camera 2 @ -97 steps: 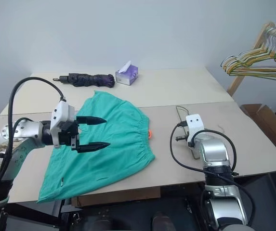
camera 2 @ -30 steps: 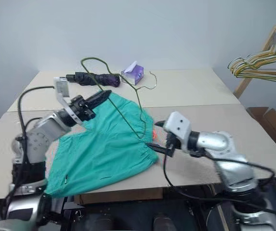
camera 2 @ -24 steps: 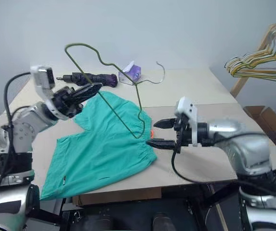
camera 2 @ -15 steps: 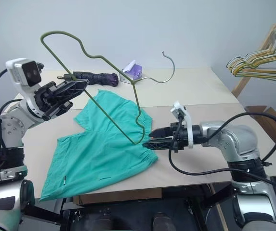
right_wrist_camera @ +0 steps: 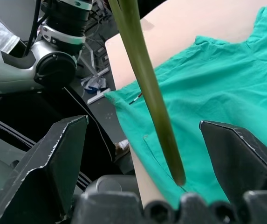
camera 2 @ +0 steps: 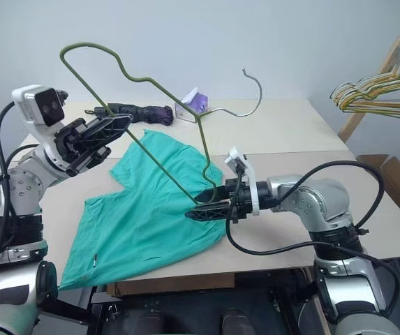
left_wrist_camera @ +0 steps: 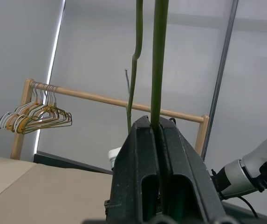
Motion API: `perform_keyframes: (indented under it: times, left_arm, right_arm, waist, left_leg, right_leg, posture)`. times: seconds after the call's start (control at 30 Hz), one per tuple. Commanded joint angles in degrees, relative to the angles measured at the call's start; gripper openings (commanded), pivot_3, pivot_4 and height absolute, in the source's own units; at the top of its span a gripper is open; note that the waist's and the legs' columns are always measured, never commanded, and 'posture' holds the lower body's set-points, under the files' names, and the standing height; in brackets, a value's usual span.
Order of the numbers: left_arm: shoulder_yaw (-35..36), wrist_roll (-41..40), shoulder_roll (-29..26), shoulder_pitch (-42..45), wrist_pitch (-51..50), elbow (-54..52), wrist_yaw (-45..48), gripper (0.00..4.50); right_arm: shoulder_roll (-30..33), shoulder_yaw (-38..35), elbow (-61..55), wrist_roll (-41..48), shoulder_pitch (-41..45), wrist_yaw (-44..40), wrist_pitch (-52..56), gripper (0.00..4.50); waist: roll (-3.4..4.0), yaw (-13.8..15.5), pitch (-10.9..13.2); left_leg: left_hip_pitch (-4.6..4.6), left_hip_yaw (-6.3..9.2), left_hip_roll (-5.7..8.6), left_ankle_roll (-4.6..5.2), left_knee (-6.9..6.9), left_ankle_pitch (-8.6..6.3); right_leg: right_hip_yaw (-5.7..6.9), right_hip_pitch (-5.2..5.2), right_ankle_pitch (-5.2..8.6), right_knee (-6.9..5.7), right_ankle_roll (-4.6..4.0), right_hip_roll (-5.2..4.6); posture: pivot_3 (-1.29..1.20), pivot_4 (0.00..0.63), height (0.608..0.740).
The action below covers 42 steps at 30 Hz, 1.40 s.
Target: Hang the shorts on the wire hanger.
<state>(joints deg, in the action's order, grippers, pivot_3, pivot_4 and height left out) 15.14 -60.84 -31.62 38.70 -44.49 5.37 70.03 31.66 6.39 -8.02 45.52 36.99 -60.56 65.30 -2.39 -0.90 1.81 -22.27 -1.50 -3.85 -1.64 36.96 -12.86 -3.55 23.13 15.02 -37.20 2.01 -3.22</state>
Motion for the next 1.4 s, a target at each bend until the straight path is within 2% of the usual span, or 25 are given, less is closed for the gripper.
perform_keyframes:
  times: [0.03,0.07,0.13,0.3,0.4,0.5,0.57,0.67,0.8,0.93,1.07,1.27,1.37,1.4]
  left_arm:
    - [1.17,-0.03,0.02,1.98,1.19,-0.58,0.24,0.00]
    - [1.12,0.04,0.02,1.99,1.31,-0.54,0.26,0.00]
    - [1.03,0.12,-0.02,1.99,1.46,-0.48,0.30,0.00]
    - [0.81,0.52,-0.24,2.06,1.54,-0.19,0.76,0.00]
    - [0.64,0.67,-0.56,2.09,1.25,-0.01,1.29,0.00]
    - [0.35,1.43,-0.65,1.83,1.77,0.03,1.65,0.00]
    - [0.12,2.31,-0.58,1.55,2.51,-0.04,2.05,0.00]
    - [-0.62,4.12,0.03,1.43,2.93,0.52,-0.09,0.70]
    - [-3.14,8.88,-0.10,0.48,3.54,0.80,-2.80,2.08]
    - [-13.48,24.36,-5.45,-1.25,7.78,4.78,-4.37,3.27]
    - [-14.48,28.88,-8.74,-2.88,10.52,9.01,-2.49,4.47]
    - [-18.11,37.89,-12.98,-8.26,18.87,6.26,-1.01,4.47]
    - [-18.10,37.64,-13.87,-11.03,19.25,2.40,0.99,4.47]
    - [-17.75,37.20,-13.80,-11.50,18.68,1.34,1.01,4.47]
  right_arm:
    - [0.75,-1.40,-0.38,0.76,1.13,-0.39,-0.78,4.10]
    - [0.99,-1.41,-0.28,0.70,1.06,-0.54,-0.88,3.96]
    - [1.22,-1.71,0.02,0.76,0.94,-0.52,-0.92,3.35]
    - [1.41,-1.77,0.56,0.54,0.96,-0.39,-1.28,1.76]
    - [1.29,-1.72,1.07,0.33,1.02,-0.16,-1.47,0.62]
    - [0.99,-1.97,1.40,0.31,0.87,0.09,-1.68,0.03]
    - [0.73,-2.15,1.42,0.40,0.79,0.33,-1.80,0.01]
    - [0.22,-2.59,1.12,0.76,0.68,0.74,-2.01,0.00]
    - [-0.86,-4.09,0.55,1.86,0.66,2.20,-1.83,0.00]
    - [-2.55,-8.26,0.94,4.08,0.85,6.30,0.04,0.00]
    - [-0.15,-11.59,-0.17,6.00,-1.60,8.34,3.51,0.00]
    - [10.32,-14.38,-5.67,5.79,-14.39,5.24,3.00,0.00]
    - [16.21,-15.49,-7.05,2.23,-23.54,1.31,-3.66,0.00]
    - [18.90,-14.25,-6.06,1.71,-24.93,-0.28,-2.96,0.00]
  waist:
    - [0.00,0.04,0.00]
    - [0.00,0.04,0.00]
    - [0.00,0.05,0.00]
    - [0.00,-0.02,0.00]
    - [0.00,0.00,0.00]
    - [0.00,-0.03,0.00]
    - [0.00,0.03,0.00]
    - [0.00,0.05,0.00]
    - [0.00,0.05,0.00]
    - [0.01,-0.01,0.00]
    - [0.04,-0.12,0.00]
    - [0.03,0.89,0.01]
    - [0.02,1.15,0.02]
    - [0.02,1.15,0.02]
  left_leg:
    - [0.00,0.00,0.00,0.00,0.00,0.00]
    - [-0.01,0.00,0.00,0.00,0.00,0.00]
    - [-0.01,0.00,0.00,0.00,0.00,0.00]
    - [0.00,0.00,0.00,0.00,0.00,0.00]
    - [0.00,0.00,0.00,0.00,0.00,0.00]
    - [0.01,0.00,0.00,0.00,0.00,0.00]
    - [-0.01,0.00,0.00,0.00,0.00,0.00]
    - [-0.01,0.00,0.00,0.00,0.01,0.00]
    - [-0.01,0.01,0.01,0.00,0.01,0.00]
    - [0.01,0.00,0.01,0.00,0.00,0.00]
    - [-0.01,-0.01,-0.01,0.00,-0.02,0.00]
    - [-0.18,-0.02,0.02,0.00,-0.01,-0.01]
    - [-0.16,-0.05,0.01,0.01,0.00,-0.01]
    - [-0.14,-0.05,0.01,0.01,0.01,-0.01]
  right_leg:
    - [0.00,0.00,0.00,0.00,0.00,0.00]
    - [0.00,0.00,0.00,0.00,0.00,0.00]
    - [0.00,0.00,0.00,0.00,0.00,0.00]
    - [0.00,0.00,0.00,0.00,0.00,0.00]
    - [0.00,0.00,0.00,0.00,0.00,0.00]
    - [0.00,0.00,0.00,0.00,0.00,0.00]
    - [0.01,0.00,0.00,0.00,0.00,0.00]
    - [0.01,0.00,0.00,0.00,0.00,-0.01]
    - [0.01,0.00,-0.01,0.00,0.01,0.00]
    - [0.00,0.00,-0.01,-0.01,0.01,0.00]
    - [-0.01,0.05,-0.01,-0.01,0.00,0.01]
    - [0.04,0.12,0.01,0.11,0.02,-0.06]
    - [0.04,0.10,0.01,0.10,0.03,-0.08]
    - [0.04,0.10,0.01,0.09,0.02,-0.08]
  posture:
    - [0.04,0.000,0.740]
    - [0.05,0.000,0.740]
    - [0.05,0.000,0.740]
    - [0.04,0.000,0.740]
    - [0.04,0.000,0.740]
    - [0.04,0.000,0.740]
    - [0.04,0.000,0.740]
    - [0.04,0.000,0.740]
    - [0.04,0.000,0.740]
    - [0.03,0.000,0.740]
    - [0.03,0.000,0.740]
    - [0.04,0.000,0.740]
    - [0.03,0.000,0.740]
    - [0.03,0.000,0.740]
